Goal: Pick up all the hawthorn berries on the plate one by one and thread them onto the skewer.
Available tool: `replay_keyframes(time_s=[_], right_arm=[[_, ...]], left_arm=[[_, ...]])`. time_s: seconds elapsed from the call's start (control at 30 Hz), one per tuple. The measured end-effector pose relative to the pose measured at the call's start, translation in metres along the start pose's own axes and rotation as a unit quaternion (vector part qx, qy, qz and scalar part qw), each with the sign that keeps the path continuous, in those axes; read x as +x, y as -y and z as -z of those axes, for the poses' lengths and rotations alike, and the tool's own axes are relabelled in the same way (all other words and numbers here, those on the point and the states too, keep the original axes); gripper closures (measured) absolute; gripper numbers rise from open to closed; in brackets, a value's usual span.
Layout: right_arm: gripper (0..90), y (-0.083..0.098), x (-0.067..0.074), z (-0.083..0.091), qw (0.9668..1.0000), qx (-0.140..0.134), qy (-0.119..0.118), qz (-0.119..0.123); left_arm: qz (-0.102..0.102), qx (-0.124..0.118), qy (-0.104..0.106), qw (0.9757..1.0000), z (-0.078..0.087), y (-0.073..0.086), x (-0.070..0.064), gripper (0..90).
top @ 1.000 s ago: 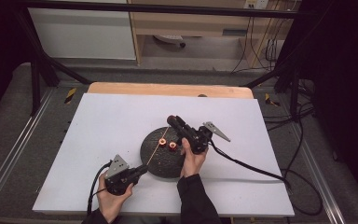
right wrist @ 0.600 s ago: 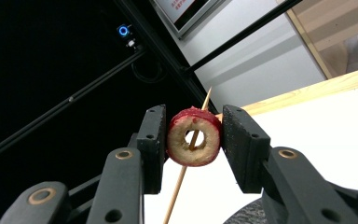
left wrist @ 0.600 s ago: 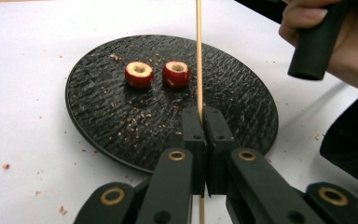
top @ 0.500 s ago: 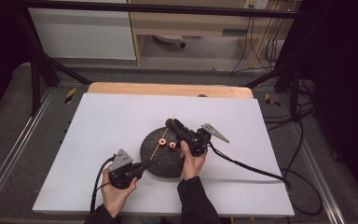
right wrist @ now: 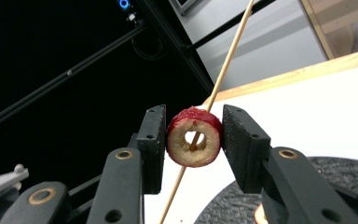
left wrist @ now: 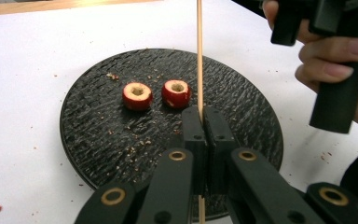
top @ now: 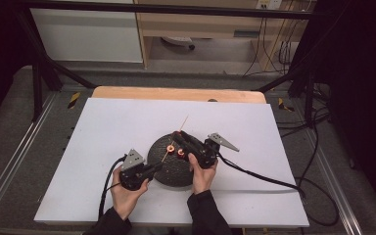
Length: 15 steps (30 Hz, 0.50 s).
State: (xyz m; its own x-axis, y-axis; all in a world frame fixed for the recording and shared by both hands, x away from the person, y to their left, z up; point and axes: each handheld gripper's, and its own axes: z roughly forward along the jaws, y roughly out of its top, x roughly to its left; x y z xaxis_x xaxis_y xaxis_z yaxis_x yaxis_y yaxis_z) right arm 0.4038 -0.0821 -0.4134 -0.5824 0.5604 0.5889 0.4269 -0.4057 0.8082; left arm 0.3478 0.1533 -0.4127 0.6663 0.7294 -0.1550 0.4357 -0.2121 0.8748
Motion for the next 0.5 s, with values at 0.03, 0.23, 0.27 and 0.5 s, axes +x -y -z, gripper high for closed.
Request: replay_keyframes(time_s=[0.03,0.23,0.27,0.5], right_arm=[[61.5,0.0011,-0.0005,-0.0001,1.0000,0.004,-0.001,0.003],[61.5,0.0056,-0.0004,0.0025,0.9998,0.019,-0.002,0.002],[61.5,0.0061,0.0000,0.0031,0.9998,0.021,0.000,0.003],[61.5,0.0097,0.0015,0.0065,0.9992,0.039,-0.003,0.008]], left_arm=[[-0.002,0.002,-0.001,1.0000,-0.0007,-0.0004,-0.0002,88.5],[-0.012,0.003,-0.002,0.9999,-0.0043,-0.0032,-0.0005,88.5],[-0.012,0.003,-0.001,0.9999,-0.0051,-0.0037,-0.0006,88.5],[-0.021,0.005,-0.001,0.9998,-0.0095,-0.0091,-0.0023,88.6]])
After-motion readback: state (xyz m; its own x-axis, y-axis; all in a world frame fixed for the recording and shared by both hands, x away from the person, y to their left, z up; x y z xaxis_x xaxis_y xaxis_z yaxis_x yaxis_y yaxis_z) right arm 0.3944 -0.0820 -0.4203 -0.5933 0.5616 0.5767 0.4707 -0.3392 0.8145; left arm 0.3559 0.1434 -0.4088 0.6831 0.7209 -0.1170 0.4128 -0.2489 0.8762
